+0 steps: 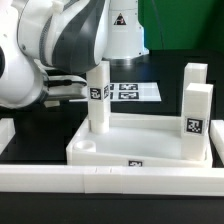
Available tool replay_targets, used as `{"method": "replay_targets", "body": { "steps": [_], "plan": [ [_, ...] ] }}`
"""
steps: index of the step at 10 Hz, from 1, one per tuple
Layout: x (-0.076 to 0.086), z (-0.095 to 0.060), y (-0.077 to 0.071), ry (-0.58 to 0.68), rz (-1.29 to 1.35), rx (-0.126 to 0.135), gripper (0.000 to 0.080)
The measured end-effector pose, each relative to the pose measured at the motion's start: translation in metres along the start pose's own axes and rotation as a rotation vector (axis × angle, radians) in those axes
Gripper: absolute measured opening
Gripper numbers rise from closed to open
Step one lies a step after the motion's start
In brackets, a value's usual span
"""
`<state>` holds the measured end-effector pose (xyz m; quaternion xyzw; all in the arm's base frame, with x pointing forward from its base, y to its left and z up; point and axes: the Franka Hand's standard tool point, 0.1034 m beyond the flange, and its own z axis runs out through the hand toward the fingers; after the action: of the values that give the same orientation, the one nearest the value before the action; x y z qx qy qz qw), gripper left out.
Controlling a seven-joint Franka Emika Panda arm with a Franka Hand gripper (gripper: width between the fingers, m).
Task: Assemble desk
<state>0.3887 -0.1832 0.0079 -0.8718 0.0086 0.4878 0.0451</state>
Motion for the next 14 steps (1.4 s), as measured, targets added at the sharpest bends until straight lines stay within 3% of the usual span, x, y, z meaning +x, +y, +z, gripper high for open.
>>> {"method": "replay_targets", "body": {
  "steps": [1, 2, 3, 7, 8, 10, 12, 14],
  "plan": [
    [0.000, 0.000, 0.000, 0.000, 0.000, 0.000, 0.0548],
    [0.000, 0.000, 0.000, 0.001, 0.000, -0.001, 0.0346],
    [0.000, -0.001, 0.000, 0.001, 0.000, -0.001, 0.0298],
    [-0.001, -0.005, 0.002, 0.011, -0.023, -0.002, 0.0298],
    [-0.005, -0.020, -0.002, 0.047, -0.085, -0.010, 0.0298],
    [-0.031, -0.048, -0.012, 0.112, -0.142, 0.002, 0.0298],
    [-0.044, -0.058, -0.014, 0.108, -0.139, 0.024, 0.0298],
    [-0.039, -0.058, -0.012, 0.131, -0.139, 0.014, 0.0298]
  ]
}}
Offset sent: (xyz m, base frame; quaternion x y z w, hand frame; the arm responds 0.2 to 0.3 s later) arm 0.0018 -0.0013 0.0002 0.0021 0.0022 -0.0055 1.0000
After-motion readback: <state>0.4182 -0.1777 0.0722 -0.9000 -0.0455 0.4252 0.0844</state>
